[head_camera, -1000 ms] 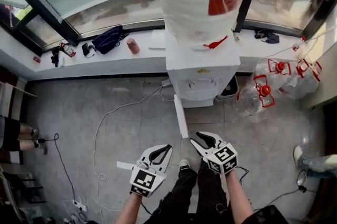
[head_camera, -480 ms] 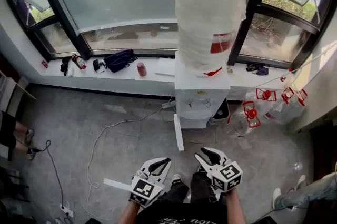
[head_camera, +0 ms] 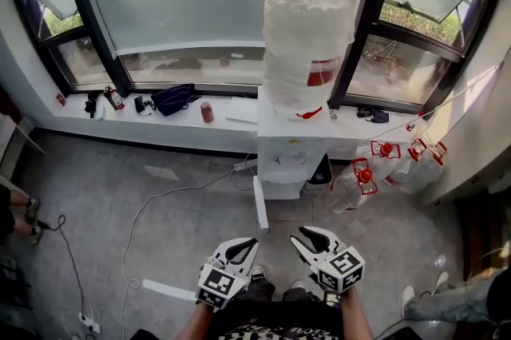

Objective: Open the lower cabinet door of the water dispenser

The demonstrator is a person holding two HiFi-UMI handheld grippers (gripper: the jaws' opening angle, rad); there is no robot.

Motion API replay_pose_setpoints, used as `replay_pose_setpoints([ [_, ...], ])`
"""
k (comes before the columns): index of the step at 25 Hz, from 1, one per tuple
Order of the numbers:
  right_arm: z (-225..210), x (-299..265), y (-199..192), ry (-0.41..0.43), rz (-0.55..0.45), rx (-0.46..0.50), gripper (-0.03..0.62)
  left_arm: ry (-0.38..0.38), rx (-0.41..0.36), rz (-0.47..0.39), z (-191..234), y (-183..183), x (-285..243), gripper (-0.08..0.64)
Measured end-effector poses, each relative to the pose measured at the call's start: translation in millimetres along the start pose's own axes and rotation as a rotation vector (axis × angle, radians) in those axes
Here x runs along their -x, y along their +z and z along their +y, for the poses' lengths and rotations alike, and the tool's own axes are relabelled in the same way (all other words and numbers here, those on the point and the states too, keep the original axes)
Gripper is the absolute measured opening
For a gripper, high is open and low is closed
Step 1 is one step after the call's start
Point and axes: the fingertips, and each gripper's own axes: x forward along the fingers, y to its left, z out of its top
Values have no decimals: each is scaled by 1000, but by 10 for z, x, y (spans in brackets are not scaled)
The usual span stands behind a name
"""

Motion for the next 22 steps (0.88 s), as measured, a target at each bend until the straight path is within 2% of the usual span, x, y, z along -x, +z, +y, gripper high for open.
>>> replay_pose_setpoints([
  [7, 156, 150, 49, 53, 17, 66, 133, -19, -32, -19, -366, 112, 22, 20],
  [10, 228, 338, 53, 76, 1, 89, 117, 14, -22, -34, -530, 175, 53, 20],
  [16, 394, 931, -48, 122, -25, 110, 80, 90, 48, -84, -1044, 314, 197, 20],
  [22, 560, 1509, -225, 166, -71, 104, 31, 125, 40, -99, -1770, 320, 403, 20],
])
